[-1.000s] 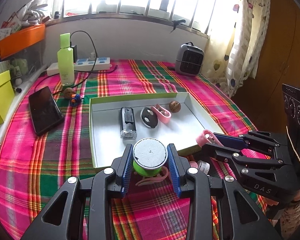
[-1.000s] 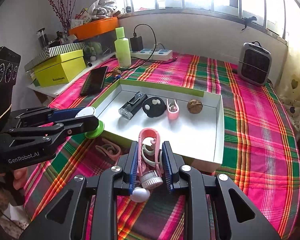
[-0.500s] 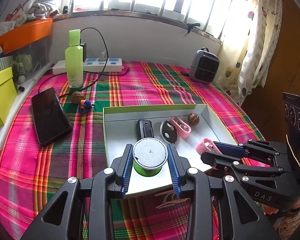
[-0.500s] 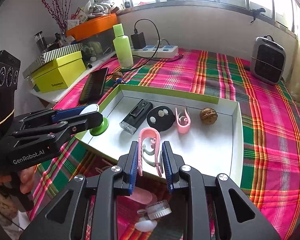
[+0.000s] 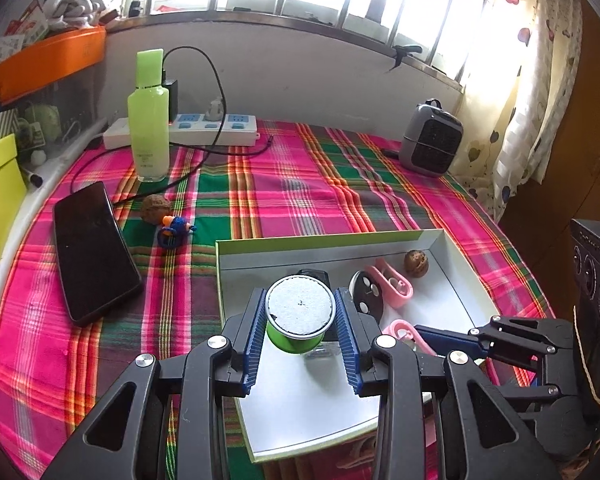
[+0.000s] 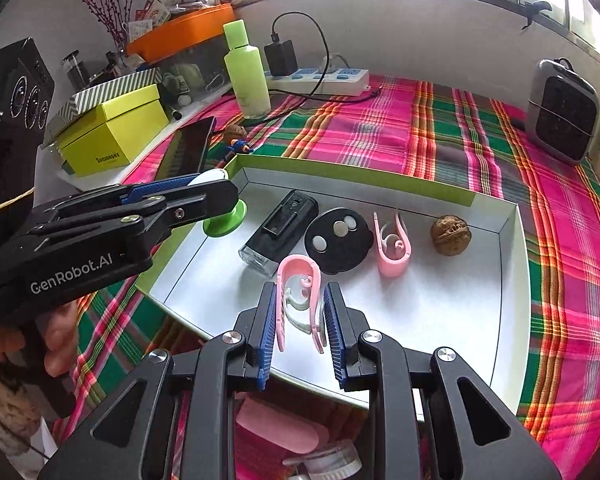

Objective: Organize objects
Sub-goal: 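Lower and open both grippers, releasing container and pink clip into the tray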

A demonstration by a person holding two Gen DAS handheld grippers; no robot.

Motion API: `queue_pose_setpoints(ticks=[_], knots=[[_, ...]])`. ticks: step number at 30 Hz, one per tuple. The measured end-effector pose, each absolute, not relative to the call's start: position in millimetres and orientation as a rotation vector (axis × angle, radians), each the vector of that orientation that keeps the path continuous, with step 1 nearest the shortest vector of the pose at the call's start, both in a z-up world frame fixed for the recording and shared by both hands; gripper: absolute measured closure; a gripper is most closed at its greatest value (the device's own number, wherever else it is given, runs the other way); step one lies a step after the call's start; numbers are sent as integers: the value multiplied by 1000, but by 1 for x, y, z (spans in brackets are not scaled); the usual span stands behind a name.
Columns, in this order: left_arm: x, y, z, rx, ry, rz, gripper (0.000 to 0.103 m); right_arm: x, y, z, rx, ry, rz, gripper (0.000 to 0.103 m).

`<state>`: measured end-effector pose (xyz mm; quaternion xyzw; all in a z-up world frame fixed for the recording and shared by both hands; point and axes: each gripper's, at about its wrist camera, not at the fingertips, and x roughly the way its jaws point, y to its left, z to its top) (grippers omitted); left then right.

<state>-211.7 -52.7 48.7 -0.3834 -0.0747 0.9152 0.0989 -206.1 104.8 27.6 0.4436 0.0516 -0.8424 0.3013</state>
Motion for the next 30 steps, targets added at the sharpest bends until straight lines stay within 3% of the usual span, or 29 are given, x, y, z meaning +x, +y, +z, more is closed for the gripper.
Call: queue_pose_setpoints(ticks=[30], knots=[[-254, -54, 25, -1228, -246, 2689, 71, -225, 81, 9, 1260, 190, -2243, 78]])
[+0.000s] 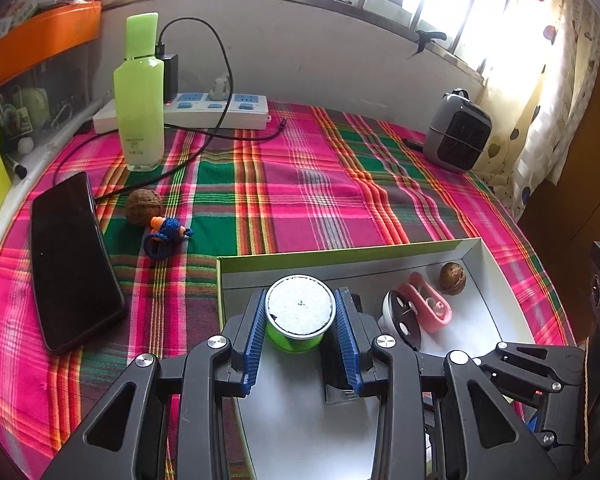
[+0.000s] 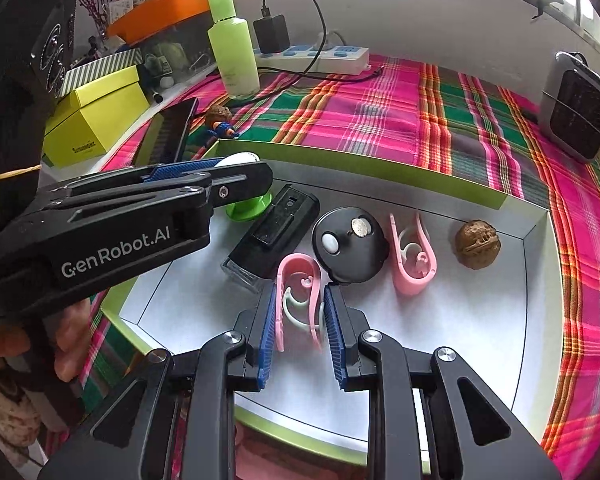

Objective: Organize objects
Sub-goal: 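Lower and open both grippers, releasing container and pink clip into the tray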

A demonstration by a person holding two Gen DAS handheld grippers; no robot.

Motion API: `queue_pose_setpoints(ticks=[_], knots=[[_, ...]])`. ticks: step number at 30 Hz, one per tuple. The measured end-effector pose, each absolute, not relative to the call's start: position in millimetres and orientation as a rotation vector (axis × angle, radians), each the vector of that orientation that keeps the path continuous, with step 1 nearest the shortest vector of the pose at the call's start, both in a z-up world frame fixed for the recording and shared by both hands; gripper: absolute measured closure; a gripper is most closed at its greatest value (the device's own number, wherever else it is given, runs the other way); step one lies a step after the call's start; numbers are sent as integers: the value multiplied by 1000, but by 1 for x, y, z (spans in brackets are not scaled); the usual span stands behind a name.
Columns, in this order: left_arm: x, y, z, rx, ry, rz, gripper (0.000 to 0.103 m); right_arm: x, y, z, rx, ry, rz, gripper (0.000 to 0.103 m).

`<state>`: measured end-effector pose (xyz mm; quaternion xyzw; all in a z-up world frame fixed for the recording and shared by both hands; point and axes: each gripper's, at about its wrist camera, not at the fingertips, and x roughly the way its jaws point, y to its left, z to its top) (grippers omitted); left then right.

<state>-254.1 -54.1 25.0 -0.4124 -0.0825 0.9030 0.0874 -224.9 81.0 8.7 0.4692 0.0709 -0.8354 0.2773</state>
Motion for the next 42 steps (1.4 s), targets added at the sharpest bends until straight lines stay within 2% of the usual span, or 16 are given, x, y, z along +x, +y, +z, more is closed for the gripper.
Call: queue_pose_setpoints(ticks=[30, 35, 40, 42], knots=[[-258, -54, 22, -1240, -233, 2694, 70, -226, 78, 8, 1239, 190, -2288, 78], [-252, -50, 25, -1230, -194, 2704, 62, -224, 80, 9, 1240, 196, -2297, 73], [-246, -49, 30, -1222, -189, 2714, 60, -218, 82, 12, 1227, 199, -2305, 71], [-243, -50, 33, -1215, -187, 2716, 58, -216, 84, 14, 1223, 198, -2316, 64]])
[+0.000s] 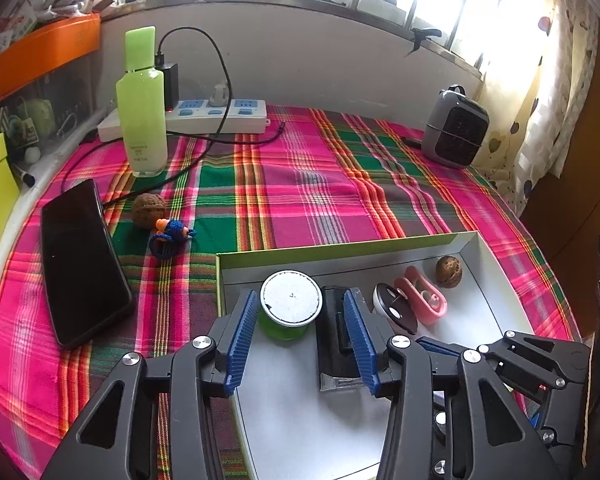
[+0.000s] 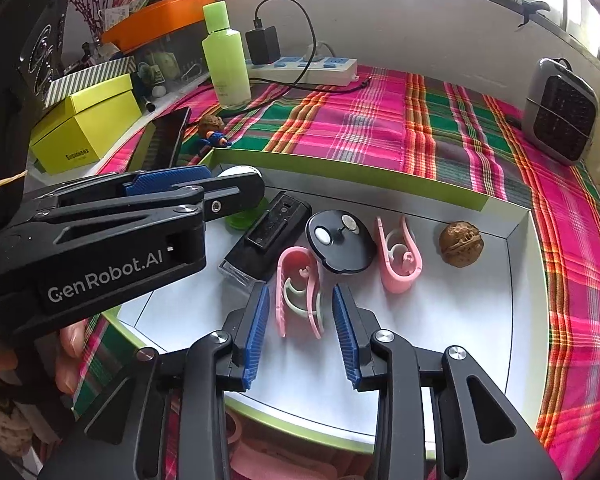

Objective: Organize objects
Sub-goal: 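Lower and open both grippers, releasing container and pink clip into the tray, then withdraw both open grippers from the tray toward the remaining items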

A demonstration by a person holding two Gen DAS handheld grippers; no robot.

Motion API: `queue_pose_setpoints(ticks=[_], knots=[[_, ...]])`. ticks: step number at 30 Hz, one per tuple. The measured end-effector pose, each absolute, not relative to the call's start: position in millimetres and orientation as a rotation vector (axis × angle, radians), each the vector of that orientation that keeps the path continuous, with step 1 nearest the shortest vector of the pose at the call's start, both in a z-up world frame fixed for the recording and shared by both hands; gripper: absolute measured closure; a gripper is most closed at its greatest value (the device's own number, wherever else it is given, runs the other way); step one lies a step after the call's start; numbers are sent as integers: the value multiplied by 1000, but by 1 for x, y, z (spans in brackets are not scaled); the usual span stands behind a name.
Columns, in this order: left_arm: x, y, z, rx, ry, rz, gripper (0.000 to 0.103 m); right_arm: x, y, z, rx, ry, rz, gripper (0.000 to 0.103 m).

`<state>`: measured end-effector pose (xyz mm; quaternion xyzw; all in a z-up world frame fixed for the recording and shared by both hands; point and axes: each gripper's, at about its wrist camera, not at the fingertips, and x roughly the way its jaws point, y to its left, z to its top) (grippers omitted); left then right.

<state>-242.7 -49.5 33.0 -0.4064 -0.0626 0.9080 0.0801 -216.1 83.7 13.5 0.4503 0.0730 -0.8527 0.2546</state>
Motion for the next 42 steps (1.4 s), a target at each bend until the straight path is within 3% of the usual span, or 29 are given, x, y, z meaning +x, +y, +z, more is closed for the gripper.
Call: queue_pose_setpoints(ticks=[24, 42], knots=[[-181, -43, 60, -1158, -193, 2739, 57, -172, 125, 45, 1134, 65, -2413, 62], [-133, -41, 46, -1175, -263, 2704, 57, -123, 165, 38, 1124, 50, -2446, 62]])
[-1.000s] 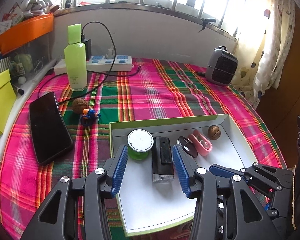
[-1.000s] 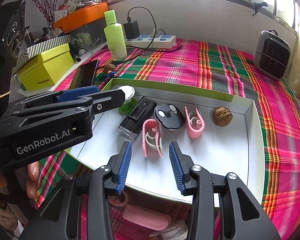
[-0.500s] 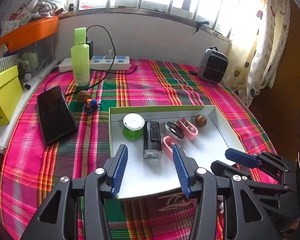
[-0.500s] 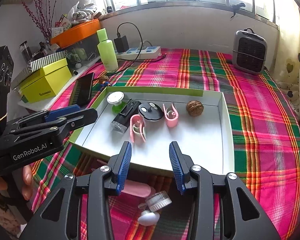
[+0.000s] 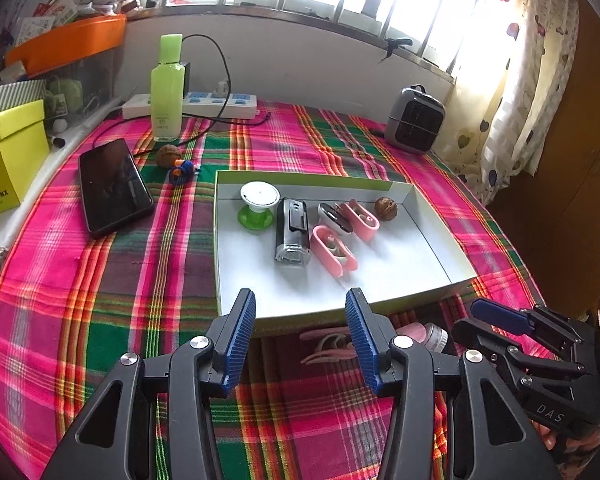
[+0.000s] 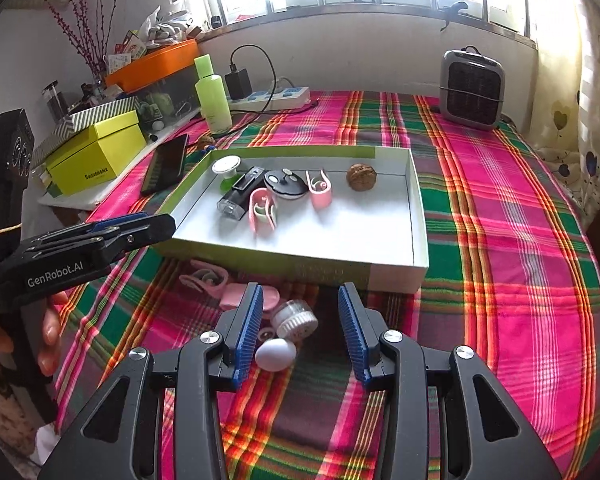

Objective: Organize objects
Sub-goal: 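Withdraw both open grippers from the tray toward the remaining items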

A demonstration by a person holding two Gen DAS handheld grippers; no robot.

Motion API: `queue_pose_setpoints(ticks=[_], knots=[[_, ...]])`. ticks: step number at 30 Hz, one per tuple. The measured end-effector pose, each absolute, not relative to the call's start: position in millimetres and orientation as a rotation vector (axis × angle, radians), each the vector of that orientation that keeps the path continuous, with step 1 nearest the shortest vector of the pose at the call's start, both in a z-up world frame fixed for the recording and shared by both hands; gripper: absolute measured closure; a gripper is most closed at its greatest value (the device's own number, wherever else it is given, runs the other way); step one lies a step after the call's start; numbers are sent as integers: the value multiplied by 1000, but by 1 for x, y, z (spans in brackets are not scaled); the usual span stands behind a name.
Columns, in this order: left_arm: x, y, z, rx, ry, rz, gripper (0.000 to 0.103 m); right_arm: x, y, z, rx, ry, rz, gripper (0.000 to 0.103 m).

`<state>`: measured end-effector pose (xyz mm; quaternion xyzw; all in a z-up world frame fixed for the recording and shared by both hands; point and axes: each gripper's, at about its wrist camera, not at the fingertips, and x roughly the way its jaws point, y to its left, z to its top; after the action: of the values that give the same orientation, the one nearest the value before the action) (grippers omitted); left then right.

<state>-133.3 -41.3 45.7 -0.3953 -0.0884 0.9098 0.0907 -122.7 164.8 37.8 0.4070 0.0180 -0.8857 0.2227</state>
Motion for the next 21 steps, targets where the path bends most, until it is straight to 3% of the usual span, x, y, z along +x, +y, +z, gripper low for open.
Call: queue_pose_setpoints(ticks=[21], knots=[[-121, -20, 30, -1219, -238, 2612, 57, -110, 153, 2, 1210, 65, -2326, 62]])
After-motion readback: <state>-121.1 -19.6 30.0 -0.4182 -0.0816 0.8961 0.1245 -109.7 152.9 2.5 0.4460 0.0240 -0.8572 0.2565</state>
